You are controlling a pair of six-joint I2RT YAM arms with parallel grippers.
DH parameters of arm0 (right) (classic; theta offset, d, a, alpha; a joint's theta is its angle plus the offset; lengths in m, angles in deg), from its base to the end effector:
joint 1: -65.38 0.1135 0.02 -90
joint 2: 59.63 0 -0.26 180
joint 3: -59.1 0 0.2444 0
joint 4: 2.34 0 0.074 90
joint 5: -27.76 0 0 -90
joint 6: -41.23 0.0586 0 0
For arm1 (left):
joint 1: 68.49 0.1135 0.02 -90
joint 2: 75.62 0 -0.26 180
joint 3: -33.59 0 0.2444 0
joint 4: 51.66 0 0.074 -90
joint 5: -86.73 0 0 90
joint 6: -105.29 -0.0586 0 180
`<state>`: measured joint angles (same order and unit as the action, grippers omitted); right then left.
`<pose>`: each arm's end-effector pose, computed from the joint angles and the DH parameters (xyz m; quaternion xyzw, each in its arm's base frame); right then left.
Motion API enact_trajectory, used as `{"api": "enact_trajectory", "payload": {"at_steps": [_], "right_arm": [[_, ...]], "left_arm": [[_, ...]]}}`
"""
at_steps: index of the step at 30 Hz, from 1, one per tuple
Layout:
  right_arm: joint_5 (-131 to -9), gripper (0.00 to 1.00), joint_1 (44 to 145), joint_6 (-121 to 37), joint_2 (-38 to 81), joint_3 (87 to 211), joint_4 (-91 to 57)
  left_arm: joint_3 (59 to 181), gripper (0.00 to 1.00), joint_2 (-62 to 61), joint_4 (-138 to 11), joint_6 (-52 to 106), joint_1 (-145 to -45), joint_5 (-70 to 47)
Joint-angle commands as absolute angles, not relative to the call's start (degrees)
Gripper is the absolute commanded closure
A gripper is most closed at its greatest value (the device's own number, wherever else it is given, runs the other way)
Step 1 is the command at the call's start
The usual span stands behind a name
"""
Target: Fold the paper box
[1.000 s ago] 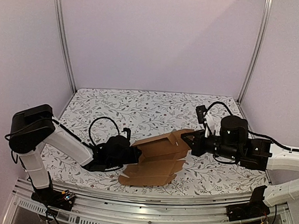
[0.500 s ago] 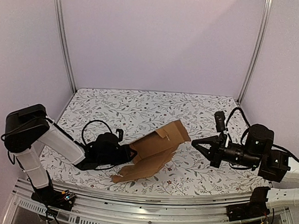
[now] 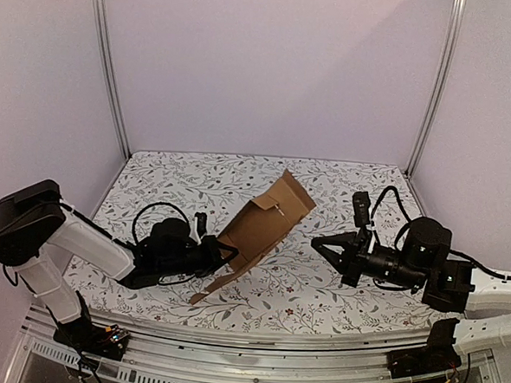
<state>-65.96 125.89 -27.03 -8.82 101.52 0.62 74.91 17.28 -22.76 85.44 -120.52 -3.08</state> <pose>0.1096 0.2015 0.2668 -0.2660 0.6903 0.4604 0.4908 0.1893 -0.2422 0.1306 -0.1320 0.8218 -0.4845 0.2692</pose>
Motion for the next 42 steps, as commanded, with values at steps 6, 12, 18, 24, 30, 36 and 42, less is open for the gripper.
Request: {"api": "enact_trajectory", "payload": {"at_steps": [6, 12, 18, 24, 30, 36, 42], "right_arm": [[-62.56, 1.0, 127.59, -28.08, -0.41, 108.12, 9.26], [-62.59, 1.0, 128.09, -28.46, 3.6, 111.03, 11.23], [-60.25, 1.0, 128.47, -28.77, 7.19, 113.54, 12.05], [-60.72, 1.0, 128.68, -29.23, 9.88, 115.97, 12.47], [-60.54, 1.0, 128.93, -28.96, 11.87, 116.81, 11.38], [-58.45, 1.0, 130.02, -28.53, 12.99, 115.86, 7.0], [-56.82, 1.0, 131.24, -27.95, 13.47, 113.2, 4.02]], "left_arm": [[74.25, 1.0, 13.16, -23.11, 86.33, -119.82, -5.2], [73.99, 1.0, 10.68, -24.68, 85.75, -119.88, -5.29], [73.93, 1.0, 7.84, -26.7, 84.8, -120.12, -5.08], [73.95, 1.0, 6.11, -28.57, 83.42, -120.75, -4.56], [73.92, 1.0, 4.26, -30.09, 80.59, -121.14, -3.7], [74.42, 1.0, -0.28, -35.38, 76.67, -121.05, -1.11], [76.13, 1.0, -3.08, -39.26, 72.78, -120.48, -1.85]]}}
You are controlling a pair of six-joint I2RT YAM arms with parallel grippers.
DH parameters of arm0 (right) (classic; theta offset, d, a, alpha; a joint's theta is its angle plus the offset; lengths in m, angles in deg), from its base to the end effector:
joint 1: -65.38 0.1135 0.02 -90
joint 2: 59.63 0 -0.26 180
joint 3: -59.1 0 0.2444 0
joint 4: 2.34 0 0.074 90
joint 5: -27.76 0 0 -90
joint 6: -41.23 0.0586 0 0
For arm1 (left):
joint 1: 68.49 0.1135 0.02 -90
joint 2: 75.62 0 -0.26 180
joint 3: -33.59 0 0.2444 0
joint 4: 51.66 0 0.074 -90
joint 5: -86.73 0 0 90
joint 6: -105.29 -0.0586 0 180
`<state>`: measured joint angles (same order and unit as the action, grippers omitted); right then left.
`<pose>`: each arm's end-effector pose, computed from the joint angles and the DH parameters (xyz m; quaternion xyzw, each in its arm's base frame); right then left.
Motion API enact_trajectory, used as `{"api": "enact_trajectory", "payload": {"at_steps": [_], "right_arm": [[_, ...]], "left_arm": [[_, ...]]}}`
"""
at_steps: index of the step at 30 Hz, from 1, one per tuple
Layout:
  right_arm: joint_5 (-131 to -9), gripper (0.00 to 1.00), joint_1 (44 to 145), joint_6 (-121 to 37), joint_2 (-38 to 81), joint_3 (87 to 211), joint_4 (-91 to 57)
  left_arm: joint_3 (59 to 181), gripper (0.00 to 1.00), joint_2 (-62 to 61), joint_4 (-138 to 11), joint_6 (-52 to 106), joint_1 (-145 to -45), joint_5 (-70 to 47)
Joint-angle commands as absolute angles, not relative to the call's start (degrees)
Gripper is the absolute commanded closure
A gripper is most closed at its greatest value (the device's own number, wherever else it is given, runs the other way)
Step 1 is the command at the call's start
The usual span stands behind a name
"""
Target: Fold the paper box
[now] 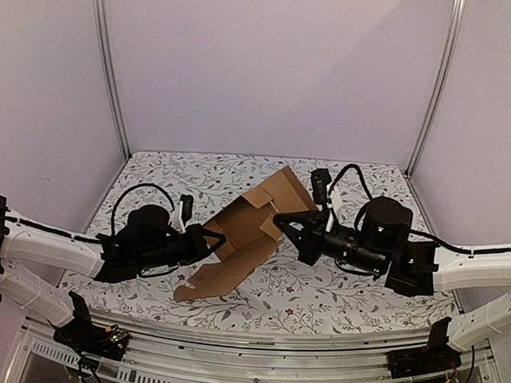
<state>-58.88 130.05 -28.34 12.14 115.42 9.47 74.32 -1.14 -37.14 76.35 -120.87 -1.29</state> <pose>0.1342 0.2755 0.2869 -0.2559 0.6828 0.4468 0.5183 0.1718 -0.2196 0.1846 -0.0717 0.8121 -0.4763 0.3295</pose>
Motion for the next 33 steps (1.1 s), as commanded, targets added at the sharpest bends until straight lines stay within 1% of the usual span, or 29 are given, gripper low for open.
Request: {"api": "enact_trajectory", "payload": {"at_steps": [1, 13, 24, 28, 33], "right_arm": [[-56.79, 1.0, 131.59, -28.01, 13.53, 113.07, 3.09], [-51.33, 1.0, 136.23, -31.39, 15.01, 112.4, -5.69], [-49.63, 1.0, 136.56, -32.93, 13.48, 111.63, -7.47], [-48.55, 1.0, 136.55, -33.46, 11.02, 111.72, -8.83], [-46.79, 1.0, 136.57, -34.46, 4.29, 112.07, -14.25]], "left_arm": [[76.51, 1.0, -3.07, -39.84, 72.27, -120.19, -2.58], [81.23, 1.0, -3.49, -45.25, 67.8, -116.4, -9.39], [84.6, 1.0, -4.21, -51.71, 62.92, -114.98, -10.14], [84.47, 1.0, -4.08, -52.44, 60.71, -114.98, -9.12], [82.84, 1.0, -4.23, -51.82, 56.99, -115.02, -6.94]]}}
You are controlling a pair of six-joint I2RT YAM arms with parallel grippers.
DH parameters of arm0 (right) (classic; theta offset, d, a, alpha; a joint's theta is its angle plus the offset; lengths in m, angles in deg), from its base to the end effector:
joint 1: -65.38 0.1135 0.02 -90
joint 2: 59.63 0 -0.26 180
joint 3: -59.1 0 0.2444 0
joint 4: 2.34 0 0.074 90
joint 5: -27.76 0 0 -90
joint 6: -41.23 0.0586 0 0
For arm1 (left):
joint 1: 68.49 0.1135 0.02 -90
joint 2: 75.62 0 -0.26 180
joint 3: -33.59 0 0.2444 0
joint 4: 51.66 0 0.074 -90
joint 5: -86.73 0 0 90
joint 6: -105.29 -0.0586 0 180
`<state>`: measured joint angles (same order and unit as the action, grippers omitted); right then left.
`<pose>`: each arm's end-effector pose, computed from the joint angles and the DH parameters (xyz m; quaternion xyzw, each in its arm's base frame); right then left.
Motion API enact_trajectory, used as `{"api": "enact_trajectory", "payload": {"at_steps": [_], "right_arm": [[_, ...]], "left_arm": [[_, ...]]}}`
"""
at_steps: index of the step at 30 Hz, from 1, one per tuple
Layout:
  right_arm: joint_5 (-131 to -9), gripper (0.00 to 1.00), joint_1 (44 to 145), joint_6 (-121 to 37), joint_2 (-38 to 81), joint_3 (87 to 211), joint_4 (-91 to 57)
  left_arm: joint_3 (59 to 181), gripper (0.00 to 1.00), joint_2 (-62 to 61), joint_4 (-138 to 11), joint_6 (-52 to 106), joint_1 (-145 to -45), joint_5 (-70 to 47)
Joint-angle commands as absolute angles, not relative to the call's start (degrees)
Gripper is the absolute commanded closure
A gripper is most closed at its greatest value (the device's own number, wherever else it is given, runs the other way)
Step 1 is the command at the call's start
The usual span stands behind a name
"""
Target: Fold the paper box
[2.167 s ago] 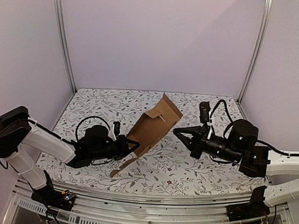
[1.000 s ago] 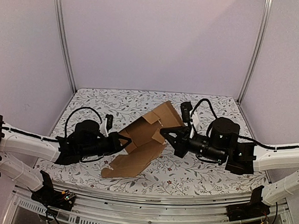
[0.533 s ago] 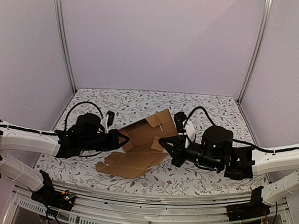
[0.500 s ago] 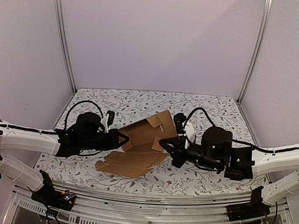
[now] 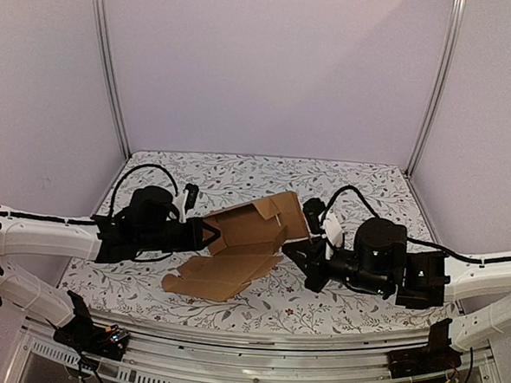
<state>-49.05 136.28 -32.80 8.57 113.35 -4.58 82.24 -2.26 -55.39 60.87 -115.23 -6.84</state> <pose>0.1064 0.2663 0.2594 -0.3052 0.7366 0.3434 0.4963 0.1920 -0.2094 0.1974 0.0246 0.8585 -0.3875 0.3350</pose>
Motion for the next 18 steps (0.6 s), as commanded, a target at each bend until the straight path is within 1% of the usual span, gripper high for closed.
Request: {"api": "enact_trajectory", "payload": {"at_steps": [1, 6, 11, 18], "right_arm": [[-46.44, 1.0, 136.55, -34.72, 2.65, 112.15, -15.71], [-47.5, 0.91, 136.51, -35.94, -5.78, 112.69, -25.46], [-50.43, 0.74, 136.57, -37.66, -11.37, 114.38, -34.63], [-47.2, 0.55, 136.49, -40.64, -13.67, 118.68, -42.97]], "left_arm": [[82.49, 1.0, -4.37, -51.46, 56.22, -115.04, -6.19], [79.97, 1.0, -4.9, -49.83, 52.36, -115.07, -0.86], [78.08, 1.0, -4.87, -47.68, 49.08, -115.07, 2.92], [76.88, 1.0, -5.16, -45.42, 44.59, -115.07, 3.39]]}}
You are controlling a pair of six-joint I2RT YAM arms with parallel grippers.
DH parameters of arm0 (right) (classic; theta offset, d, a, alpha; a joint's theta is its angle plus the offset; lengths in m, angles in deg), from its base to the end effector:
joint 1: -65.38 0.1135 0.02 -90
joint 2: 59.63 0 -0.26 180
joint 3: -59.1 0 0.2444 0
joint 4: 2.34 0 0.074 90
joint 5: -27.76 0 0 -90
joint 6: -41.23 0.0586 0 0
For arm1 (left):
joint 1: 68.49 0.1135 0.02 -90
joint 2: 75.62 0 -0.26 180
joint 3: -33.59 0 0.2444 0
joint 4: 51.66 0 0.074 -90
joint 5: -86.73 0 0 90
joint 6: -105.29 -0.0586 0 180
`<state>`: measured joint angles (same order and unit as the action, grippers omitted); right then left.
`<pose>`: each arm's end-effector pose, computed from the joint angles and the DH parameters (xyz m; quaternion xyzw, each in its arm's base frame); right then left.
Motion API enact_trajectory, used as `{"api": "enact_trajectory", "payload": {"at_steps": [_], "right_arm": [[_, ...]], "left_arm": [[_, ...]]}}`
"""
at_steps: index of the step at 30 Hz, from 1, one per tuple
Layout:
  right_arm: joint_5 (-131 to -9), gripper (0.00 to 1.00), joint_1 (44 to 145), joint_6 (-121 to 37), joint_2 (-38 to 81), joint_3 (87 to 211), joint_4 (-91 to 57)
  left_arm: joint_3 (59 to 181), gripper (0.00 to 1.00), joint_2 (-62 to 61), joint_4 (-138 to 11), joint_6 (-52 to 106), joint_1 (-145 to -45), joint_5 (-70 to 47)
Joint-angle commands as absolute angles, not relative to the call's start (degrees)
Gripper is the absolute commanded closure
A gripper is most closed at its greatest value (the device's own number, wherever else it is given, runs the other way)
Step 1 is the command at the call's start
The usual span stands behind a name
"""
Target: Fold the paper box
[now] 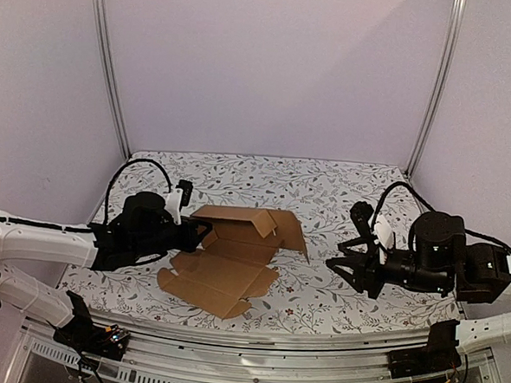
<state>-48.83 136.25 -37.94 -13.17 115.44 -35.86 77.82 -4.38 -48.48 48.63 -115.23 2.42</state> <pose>0.0789 0.1861 0.2914 -0.3605 0.7517 0.2816 0.4751 0.1928 -0.1964 0.1952 0.0707 0.8343 -0.3189 0.4442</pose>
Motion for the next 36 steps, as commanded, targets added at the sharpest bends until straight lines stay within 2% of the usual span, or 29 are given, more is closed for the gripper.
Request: {"api": "enact_trajectory", "payload": {"at_steps": [1, 8, 16, 36], "right_arm": [[-46.87, 0.53, 136.56, -41.29, -13.39, 119.26, -43.32], [-49.5, 0.52, 136.55, -46.19, -8.26, 123.75, -43.81], [-56.62, 0.6, 136.49, -48.15, 2.45, 129.95, -42.73], [-64.42, 0.65, 136.57, -50.7, 16.95, 137.19, -37.07]], "left_arm": [[76.75, 1.0, -5.33, -45.2, 43.99, -115.07, 3.02], [76.32, 1.0, -6.77, -46.26, 41.24, -115.08, 1.2], [76.72, 1.0, -7.04, -46.84, 40.84, -115.07, 0.53], [77.29, 1.0, -8.85, -49.94, 40.27, -115.16, 3.16]]}}
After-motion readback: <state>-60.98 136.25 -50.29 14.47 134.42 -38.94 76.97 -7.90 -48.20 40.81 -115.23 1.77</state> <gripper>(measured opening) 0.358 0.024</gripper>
